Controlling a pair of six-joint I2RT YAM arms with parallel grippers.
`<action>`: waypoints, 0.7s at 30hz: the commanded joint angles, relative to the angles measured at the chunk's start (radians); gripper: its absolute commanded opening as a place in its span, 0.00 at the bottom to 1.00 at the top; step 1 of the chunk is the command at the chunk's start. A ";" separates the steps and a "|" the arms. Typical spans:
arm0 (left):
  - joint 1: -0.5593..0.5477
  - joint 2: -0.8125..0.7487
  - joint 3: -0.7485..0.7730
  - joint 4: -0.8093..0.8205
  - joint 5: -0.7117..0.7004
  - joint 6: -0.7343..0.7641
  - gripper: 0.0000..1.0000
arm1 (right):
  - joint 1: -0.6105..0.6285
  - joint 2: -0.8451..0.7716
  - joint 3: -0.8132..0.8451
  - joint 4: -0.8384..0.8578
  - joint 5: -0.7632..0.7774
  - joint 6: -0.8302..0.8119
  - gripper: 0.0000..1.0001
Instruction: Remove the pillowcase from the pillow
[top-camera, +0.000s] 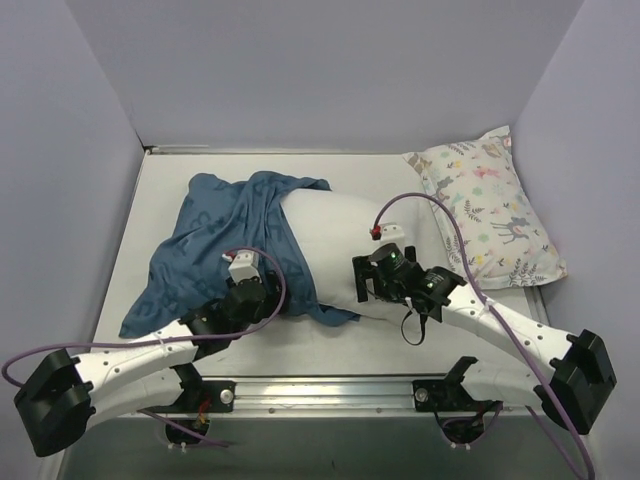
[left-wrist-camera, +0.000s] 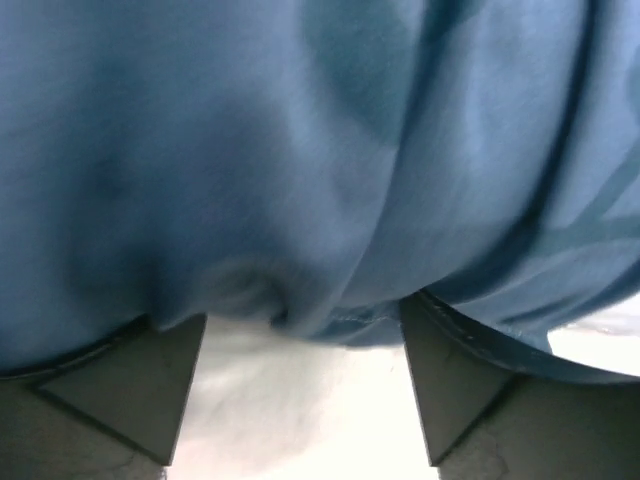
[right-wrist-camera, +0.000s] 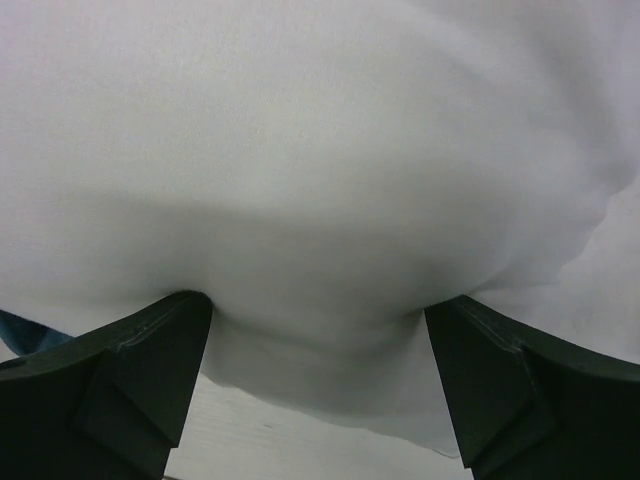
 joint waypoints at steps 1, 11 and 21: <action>-0.005 0.070 0.000 0.295 -0.019 0.001 0.74 | 0.002 0.026 -0.020 0.102 0.067 0.018 0.87; -0.028 -0.035 0.308 -0.086 -0.157 0.125 0.00 | -0.001 -0.017 0.176 -0.029 0.082 -0.012 0.00; -0.023 0.115 1.180 -0.660 -0.283 0.435 0.00 | -0.025 -0.028 0.716 -0.350 -0.276 -0.002 0.00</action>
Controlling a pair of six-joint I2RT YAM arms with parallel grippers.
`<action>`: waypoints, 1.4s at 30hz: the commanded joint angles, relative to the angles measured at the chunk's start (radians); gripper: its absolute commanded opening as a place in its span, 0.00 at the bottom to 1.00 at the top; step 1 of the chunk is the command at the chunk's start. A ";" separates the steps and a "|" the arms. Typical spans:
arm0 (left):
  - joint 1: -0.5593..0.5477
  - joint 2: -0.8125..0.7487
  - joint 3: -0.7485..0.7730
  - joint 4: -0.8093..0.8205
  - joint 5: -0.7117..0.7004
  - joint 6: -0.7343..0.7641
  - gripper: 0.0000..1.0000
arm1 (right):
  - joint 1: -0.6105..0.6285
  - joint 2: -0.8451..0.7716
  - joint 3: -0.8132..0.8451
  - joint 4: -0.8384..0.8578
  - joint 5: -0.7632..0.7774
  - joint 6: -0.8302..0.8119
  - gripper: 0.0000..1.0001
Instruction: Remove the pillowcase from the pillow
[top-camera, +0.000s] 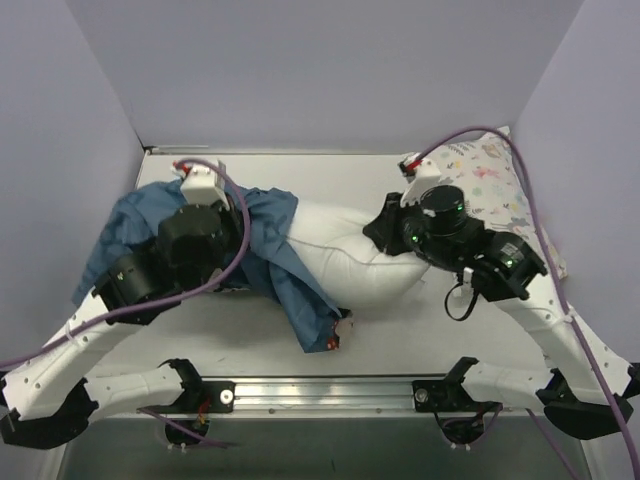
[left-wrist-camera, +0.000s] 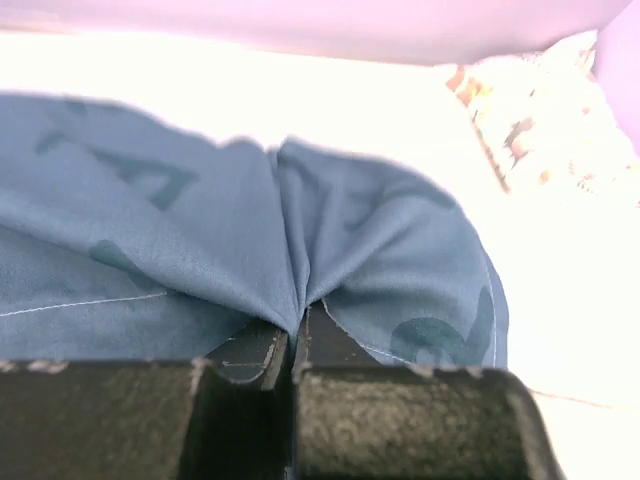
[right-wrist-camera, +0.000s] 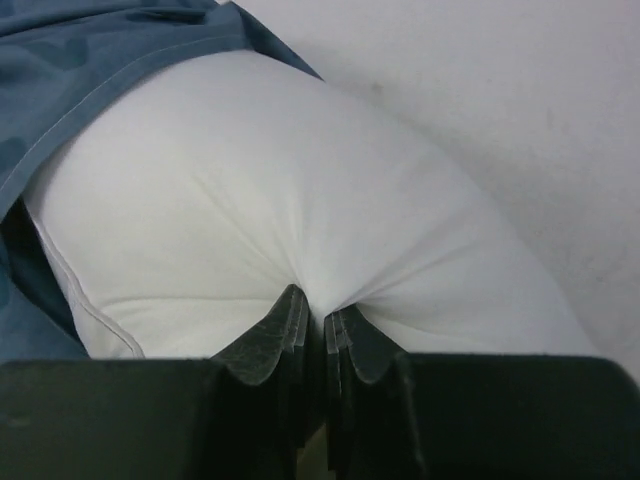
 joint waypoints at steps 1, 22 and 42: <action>0.026 0.194 0.365 -0.102 -0.045 0.171 0.00 | -0.065 0.004 0.089 -0.094 -0.142 0.004 0.00; 0.305 1.012 0.563 -0.003 0.562 0.035 0.00 | -0.509 0.268 0.062 0.087 -0.074 0.093 0.95; 0.321 1.151 0.519 0.069 0.578 -0.021 0.00 | -0.107 0.041 -0.503 0.242 0.118 0.208 1.00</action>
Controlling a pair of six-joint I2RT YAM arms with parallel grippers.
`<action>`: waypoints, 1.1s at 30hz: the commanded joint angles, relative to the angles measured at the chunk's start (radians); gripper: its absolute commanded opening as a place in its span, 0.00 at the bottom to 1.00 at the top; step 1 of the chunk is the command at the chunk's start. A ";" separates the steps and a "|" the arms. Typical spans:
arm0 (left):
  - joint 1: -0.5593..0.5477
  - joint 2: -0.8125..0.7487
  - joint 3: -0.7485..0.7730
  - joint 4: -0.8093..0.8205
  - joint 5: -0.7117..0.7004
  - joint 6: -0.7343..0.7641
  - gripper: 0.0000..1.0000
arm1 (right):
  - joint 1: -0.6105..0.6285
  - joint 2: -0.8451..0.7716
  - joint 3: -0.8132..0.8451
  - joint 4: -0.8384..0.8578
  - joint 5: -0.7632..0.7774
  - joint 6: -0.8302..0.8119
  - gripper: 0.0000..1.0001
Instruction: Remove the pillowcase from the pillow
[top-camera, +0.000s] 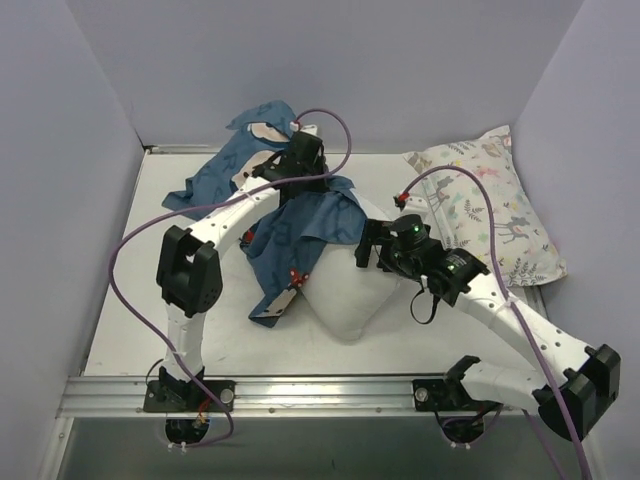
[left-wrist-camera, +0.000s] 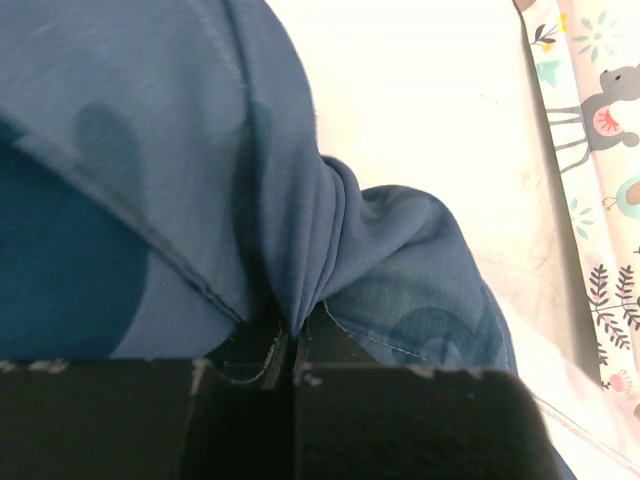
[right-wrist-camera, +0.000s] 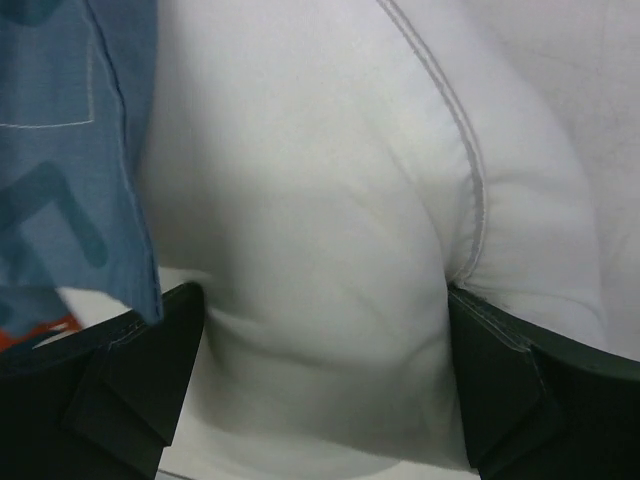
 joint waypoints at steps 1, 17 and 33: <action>-0.017 0.046 -0.092 -0.106 0.028 -0.011 0.00 | 0.005 0.101 -0.061 0.020 0.070 0.039 1.00; -0.090 -0.252 -0.575 0.152 0.028 -0.100 0.01 | -0.282 0.431 0.344 -0.029 -0.110 -0.078 0.55; -0.028 -0.472 -0.241 -0.117 -0.227 0.193 0.94 | -0.294 0.094 0.378 -0.234 -0.068 -0.125 1.00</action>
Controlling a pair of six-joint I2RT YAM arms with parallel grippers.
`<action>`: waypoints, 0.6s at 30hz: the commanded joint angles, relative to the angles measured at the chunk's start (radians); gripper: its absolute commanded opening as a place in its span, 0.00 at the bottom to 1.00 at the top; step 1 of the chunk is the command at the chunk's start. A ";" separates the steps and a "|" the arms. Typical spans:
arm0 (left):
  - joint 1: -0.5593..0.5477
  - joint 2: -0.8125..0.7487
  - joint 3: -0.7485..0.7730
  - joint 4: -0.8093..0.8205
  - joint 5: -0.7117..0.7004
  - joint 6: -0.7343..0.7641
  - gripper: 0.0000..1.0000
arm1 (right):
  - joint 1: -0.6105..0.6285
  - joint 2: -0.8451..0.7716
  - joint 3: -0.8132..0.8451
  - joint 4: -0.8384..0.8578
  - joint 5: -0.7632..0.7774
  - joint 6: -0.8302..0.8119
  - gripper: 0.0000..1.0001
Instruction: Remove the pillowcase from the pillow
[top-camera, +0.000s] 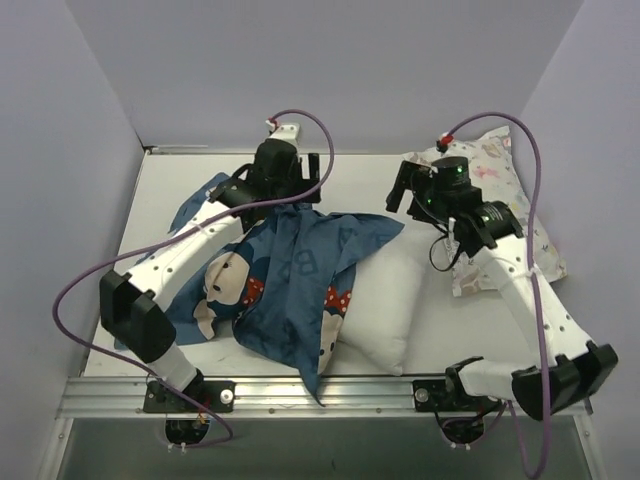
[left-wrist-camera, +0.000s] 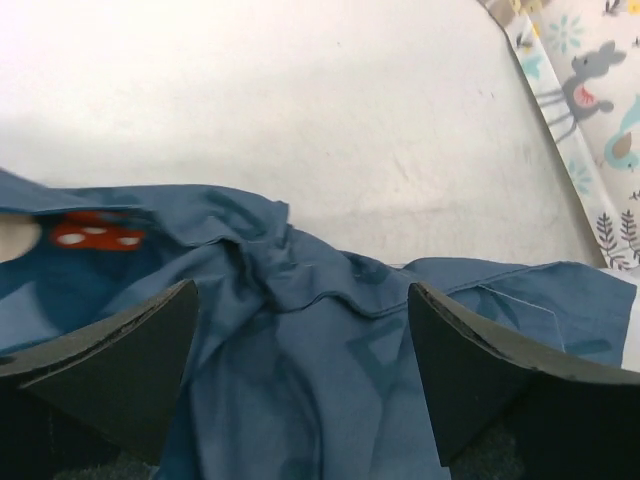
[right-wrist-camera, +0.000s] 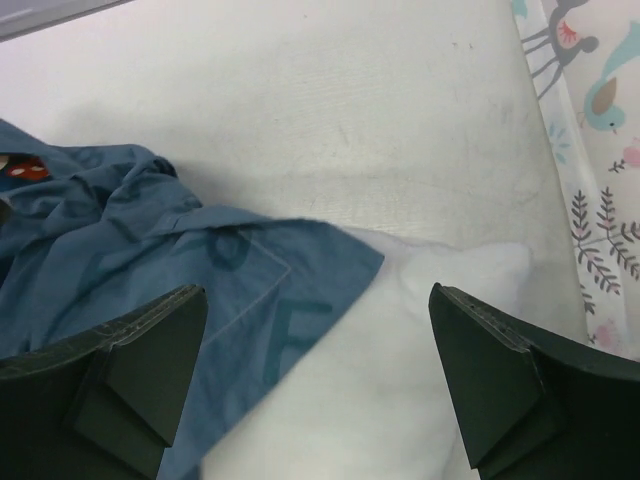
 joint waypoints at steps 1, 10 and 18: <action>0.016 -0.103 0.038 -0.163 -0.117 0.065 0.94 | 0.026 -0.127 -0.045 -0.098 -0.012 -0.008 1.00; 0.020 -0.436 -0.347 -0.128 0.106 0.023 0.97 | 0.365 -0.356 -0.439 -0.064 0.129 0.194 1.00; 0.023 -0.430 -0.555 -0.025 0.216 0.011 0.97 | 0.365 -0.080 -0.518 0.166 0.092 0.194 0.99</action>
